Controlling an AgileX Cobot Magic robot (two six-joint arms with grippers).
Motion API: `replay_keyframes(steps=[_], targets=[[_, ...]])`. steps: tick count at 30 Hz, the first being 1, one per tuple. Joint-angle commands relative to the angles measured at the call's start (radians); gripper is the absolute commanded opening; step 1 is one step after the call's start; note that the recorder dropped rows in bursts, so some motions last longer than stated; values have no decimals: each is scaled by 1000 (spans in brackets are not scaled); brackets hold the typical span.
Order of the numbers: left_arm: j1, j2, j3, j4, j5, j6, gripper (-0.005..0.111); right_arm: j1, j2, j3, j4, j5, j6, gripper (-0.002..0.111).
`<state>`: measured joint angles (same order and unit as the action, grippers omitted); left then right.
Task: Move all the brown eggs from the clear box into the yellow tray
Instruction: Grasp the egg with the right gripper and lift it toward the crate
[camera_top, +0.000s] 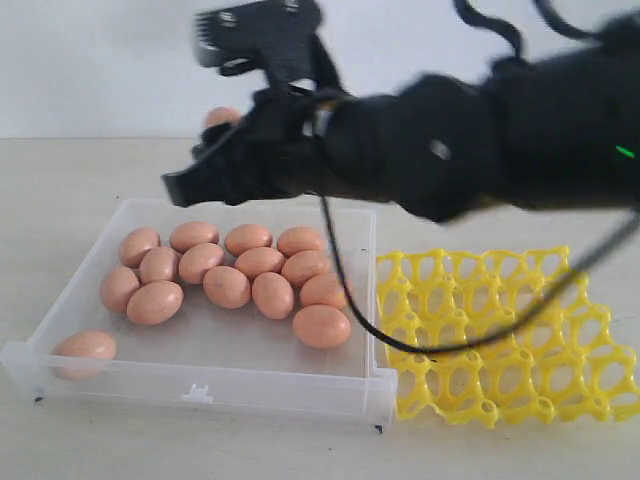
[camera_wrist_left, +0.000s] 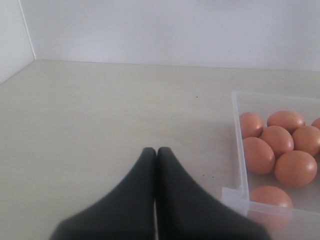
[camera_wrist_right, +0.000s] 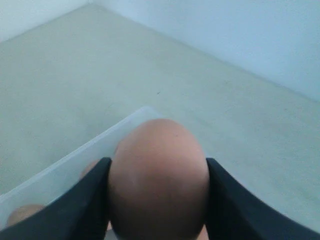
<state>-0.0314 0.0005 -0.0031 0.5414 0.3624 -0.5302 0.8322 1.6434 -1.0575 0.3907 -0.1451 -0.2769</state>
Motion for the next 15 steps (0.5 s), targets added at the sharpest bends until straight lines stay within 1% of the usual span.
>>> replay_keyframes(steps=[1,3,5,6,7,8,9,10,11,12,13,14,15], targets=[[0,-1,3,4,-3,0,-4,-57,-197,326,223,-542,18,0],[0,-1,3,4,-3,0,-4,-87,-241,398,420,-739,18,0],[0,-1,3,4,-3,0,-4,-128,-264,417,616,-927,51,0],[0,-1,3,4,-3,0,-4,-156,-269,417,659,-945,79,0],[0,-1,3,4,-3,0,-4,-207,-280,415,652,-892,106,0],[0,-1,3,4,-3,0,-4,-274,-284,415,589,-799,139,0],[0,-1,3,4,-3,0,-4,-334,-284,415,482,-683,209,0],[0,-1,3,4,-3,0,-4,-418,-278,410,278,-560,333,0],[0,-1,3,4,-3,0,-4,-509,-262,395,11,-457,512,0],[0,-1,3,4,-3,0,-4,-600,-242,379,-317,-408,690,0],[0,-1,3,4,-3,0,-4,-689,-212,354,-695,-410,946,0],[0,-1,3,4,-3,0,-4,-779,-176,325,-1069,-482,1210,0],[0,-1,3,4,-3,0,-4,-850,-143,288,-1322,-586,1391,0]])
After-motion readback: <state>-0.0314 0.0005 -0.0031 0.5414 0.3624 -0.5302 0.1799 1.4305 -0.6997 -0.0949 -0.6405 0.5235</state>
